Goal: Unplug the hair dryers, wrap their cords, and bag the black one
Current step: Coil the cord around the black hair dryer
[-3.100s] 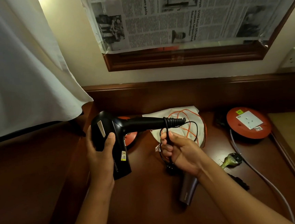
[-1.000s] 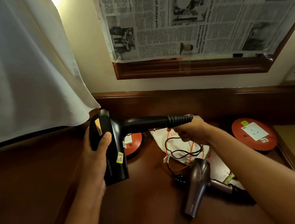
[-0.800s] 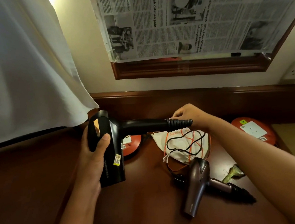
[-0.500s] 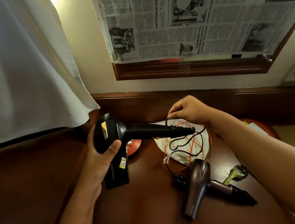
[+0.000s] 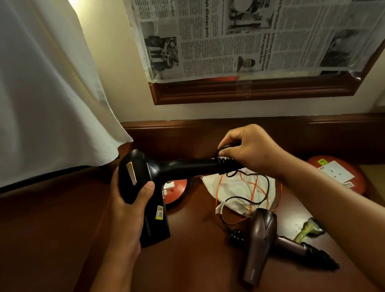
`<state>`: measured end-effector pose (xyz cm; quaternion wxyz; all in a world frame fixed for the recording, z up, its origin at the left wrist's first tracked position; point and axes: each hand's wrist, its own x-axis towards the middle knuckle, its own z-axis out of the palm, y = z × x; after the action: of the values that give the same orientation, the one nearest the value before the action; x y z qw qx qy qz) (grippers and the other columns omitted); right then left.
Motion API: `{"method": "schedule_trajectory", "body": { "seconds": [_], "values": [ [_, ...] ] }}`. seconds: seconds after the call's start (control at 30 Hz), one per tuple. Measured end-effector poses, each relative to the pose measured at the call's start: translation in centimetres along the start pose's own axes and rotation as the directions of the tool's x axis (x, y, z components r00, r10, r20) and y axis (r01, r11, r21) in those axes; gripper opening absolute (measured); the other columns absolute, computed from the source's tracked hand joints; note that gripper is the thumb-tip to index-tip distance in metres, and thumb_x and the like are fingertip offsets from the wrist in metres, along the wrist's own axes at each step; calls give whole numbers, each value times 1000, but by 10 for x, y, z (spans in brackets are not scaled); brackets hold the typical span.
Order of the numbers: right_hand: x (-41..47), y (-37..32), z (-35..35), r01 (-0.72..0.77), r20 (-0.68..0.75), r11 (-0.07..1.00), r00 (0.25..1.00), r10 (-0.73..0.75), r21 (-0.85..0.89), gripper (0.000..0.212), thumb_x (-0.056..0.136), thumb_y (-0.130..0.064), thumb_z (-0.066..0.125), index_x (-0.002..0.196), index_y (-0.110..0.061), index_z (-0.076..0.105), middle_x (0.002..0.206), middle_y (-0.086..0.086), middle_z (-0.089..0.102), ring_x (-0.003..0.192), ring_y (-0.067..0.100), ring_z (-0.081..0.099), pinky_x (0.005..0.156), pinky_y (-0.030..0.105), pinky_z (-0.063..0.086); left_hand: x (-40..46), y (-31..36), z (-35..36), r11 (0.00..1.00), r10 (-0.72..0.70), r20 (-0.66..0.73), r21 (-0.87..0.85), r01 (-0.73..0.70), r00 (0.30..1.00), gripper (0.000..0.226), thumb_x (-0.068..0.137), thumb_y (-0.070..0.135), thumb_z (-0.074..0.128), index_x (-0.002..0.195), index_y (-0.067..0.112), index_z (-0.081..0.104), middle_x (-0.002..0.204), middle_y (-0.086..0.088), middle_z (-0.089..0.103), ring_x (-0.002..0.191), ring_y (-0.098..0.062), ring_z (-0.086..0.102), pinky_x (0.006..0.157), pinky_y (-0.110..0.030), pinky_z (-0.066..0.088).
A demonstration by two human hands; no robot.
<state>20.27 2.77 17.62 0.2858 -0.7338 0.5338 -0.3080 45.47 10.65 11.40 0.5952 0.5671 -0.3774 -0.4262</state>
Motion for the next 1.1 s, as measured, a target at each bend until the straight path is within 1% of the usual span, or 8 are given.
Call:
{"method": "schedule_trajectory", "body": {
  "seconds": [0.13, 0.3, 0.4, 0.5, 0.7, 0.87, 1.0, 1.1],
  "values": [
    [-10, 3, 11, 2, -33, 999, 999, -3, -41, 7, 82, -9, 70, 83, -14, 73, 72, -7, 65, 70, 9, 64, 63, 19, 53, 2, -3, 3, 999, 30, 0, 34, -30, 1000, 72, 80, 22, 75, 138, 44, 40, 128, 6, 59, 114, -17, 60, 94, -44, 51],
    [-31, 12, 34, 40, -156, 998, 987, -48, -53, 9, 85, -10, 67, 89, -13, 75, 73, -3, 68, 66, 6, 61, 60, 26, 46, 1, -6, 9, 997, 57, -67, 58, -53, 996, 71, 82, 20, 72, 141, 40, 38, 131, 7, 56, 117, -14, 58, 96, -41, 50],
    [-45, 20, 51, 34, -201, 999, 979, -30, 15, 20, 94, -12, 55, 85, -8, 72, 56, -15, 51, 56, 0, 50, 53, 25, 34, -1, -9, 11, 998, 48, -110, 50, -43, 993, 71, 83, 20, 72, 142, 38, 37, 133, 5, 56, 118, -14, 57, 100, -43, 48],
    [-57, 26, 65, -49, -197, 977, 976, 91, 208, 28, 97, -7, 48, 115, -16, 67, 71, -22, 53, 67, -10, 53, 63, 9, 38, -3, -14, 12, 999, 14, -137, 36, -9, 990, 68, 84, 24, 72, 141, 41, 38, 133, 5, 55, 119, -17, 56, 100, -48, 47],
    [-74, 25, 81, -205, -46, 772, 956, 289, 602, 37, 97, -1, 43, 116, -32, 53, 76, -1, 54, 50, 2, 42, 47, 19, 36, -6, -15, 16, 1000, -24, -149, 3, 25, 989, 64, 83, 24, 72, 134, 49, 41, 134, 8, 55, 120, -17, 56, 101, -49, 46],
    [-79, 24, 82, -333, 158, 577, 930, 332, 746, 15, 100, -11, 41, 112, -11, 50, 66, 4, 47, 42, 10, 37, 41, 21, 29, -10, -9, 19, 999, -35, -159, -24, 31, 987, 66, 85, 21, 69, 139, 44, 39, 135, 6, 54, 119, -18, 56, 99, -45, 48],
    [-82, 28, 83, -481, 348, 466, 872, 346, 742, 39, 101, -36, 36, 99, -5, 60, 58, -3, 36, 43, 9, 26, 41, 20, 19, -9, -4, 19, 999, -46, -162, -33, 42, 986, 66, 85, 22, 69, 141, 42, 38, 134, 6, 55, 119, -19, 56, 100, -47, 47],
    [-83, 29, 84, -502, 426, 260, 854, 298, 825, 41, 99, -36, 36, 98, -2, 60, 62, -2, 36, 51, 11, 26, 47, 24, 22, -10, -1, 19, 997, -63, -157, -53, 55, 986, 65, 86, 21, 69, 140, 42, 39, 129, 7, 58, 115, -19, 58, 99, -49, 48]
  ]
}}
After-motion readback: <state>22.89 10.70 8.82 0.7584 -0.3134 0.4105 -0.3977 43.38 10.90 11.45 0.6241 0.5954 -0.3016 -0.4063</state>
